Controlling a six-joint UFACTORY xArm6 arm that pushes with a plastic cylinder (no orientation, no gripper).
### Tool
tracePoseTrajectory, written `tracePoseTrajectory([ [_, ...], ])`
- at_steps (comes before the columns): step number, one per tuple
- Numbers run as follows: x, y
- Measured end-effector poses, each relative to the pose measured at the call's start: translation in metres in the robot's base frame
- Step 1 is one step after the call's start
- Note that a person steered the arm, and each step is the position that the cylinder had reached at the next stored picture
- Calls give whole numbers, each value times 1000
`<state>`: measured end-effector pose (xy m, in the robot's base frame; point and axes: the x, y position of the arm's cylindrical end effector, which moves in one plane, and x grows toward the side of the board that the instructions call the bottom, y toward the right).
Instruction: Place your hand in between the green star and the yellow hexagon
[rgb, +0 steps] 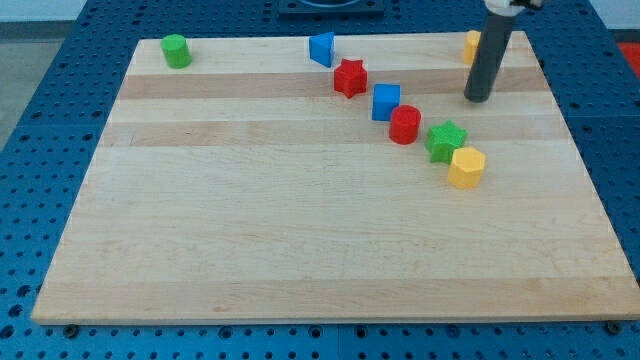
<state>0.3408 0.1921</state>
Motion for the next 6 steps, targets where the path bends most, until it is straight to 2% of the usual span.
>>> tracePoseTrajectory([
  [3,86,0],
  [6,91,-77],
])
